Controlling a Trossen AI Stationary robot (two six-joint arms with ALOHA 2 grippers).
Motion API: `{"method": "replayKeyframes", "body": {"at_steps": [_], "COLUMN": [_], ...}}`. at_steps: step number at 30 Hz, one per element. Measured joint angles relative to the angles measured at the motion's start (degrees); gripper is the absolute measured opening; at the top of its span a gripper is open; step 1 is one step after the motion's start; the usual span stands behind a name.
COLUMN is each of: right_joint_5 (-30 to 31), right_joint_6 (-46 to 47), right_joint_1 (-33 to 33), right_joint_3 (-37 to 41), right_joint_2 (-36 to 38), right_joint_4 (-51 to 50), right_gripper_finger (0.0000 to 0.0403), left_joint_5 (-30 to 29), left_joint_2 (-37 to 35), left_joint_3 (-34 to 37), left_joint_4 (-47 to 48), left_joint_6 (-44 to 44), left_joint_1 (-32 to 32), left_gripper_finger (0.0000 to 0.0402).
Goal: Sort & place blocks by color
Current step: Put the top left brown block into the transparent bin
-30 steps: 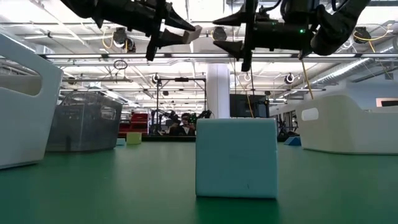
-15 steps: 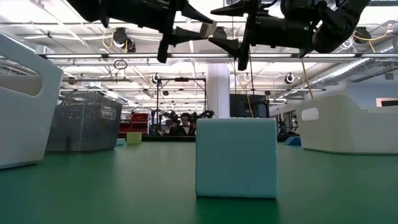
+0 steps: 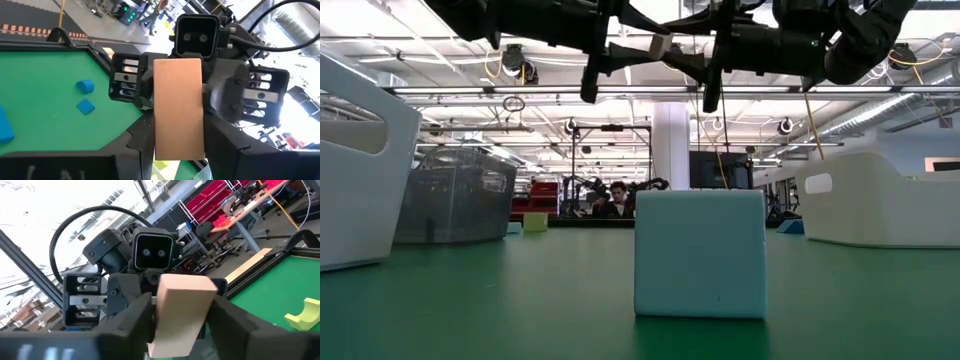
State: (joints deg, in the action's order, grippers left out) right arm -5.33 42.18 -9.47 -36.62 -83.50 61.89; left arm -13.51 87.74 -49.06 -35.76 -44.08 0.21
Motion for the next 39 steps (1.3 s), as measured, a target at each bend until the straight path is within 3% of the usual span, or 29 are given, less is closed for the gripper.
{"method": "replayKeyframes", "body": {"at_steps": [2, 8, 13, 21, 31, 35, 39], "right_joint_5": [0.4, 1.0, 0.7, 0.1, -23.5, -30.9, -32.7], "right_joint_6": [1.3, 1.5, 0.1, -2.5, 8.1, 12.2, 17.4], "right_joint_1": [0.0, -0.3, -0.7, -1.9, 2.9, 9.4, 19.0], "right_joint_3": [0.0, 0.0, 0.0, 0.0, 0.0, 0.0, 0.0], "right_joint_2": [0.0, 0.0, 1.5, 14.3, 27.5, 30.1, 30.6], "right_joint_4": [0.2, 0.2, -2.6, -31.7, -64.1, -71.6, -74.6], "right_gripper_finger": [0.0114, 0.0114, 0.0114, 0.0114, 0.0114, 0.0114, 0.0114], "left_joint_5": [0.5, 0.0, 0.4, 3.5, 4.7, 4.6, 4.7], "left_joint_2": [0.0, 0.1, 0.1, 0.0, 0.0, 0.0, 0.0], "left_joint_3": [0.0, 0.0, 0.0, 0.0, 0.0, 0.0, 0.0], "left_joint_4": [0.0, 0.9, 3.3, 10.6, 26.7, 36.8, 45.4], "left_joint_6": [-0.1, 0.1, -0.3, -1.5, -1.5, -4.1, -4.8], "left_joint_1": [0.0, 0.0, 0.0, 0.1, 4.6, 7.5, 10.2], "left_gripper_finger": [0.0148, 0.02, 0.022, 0.0224, 0.0225, 0.0225, 0.0225]}}
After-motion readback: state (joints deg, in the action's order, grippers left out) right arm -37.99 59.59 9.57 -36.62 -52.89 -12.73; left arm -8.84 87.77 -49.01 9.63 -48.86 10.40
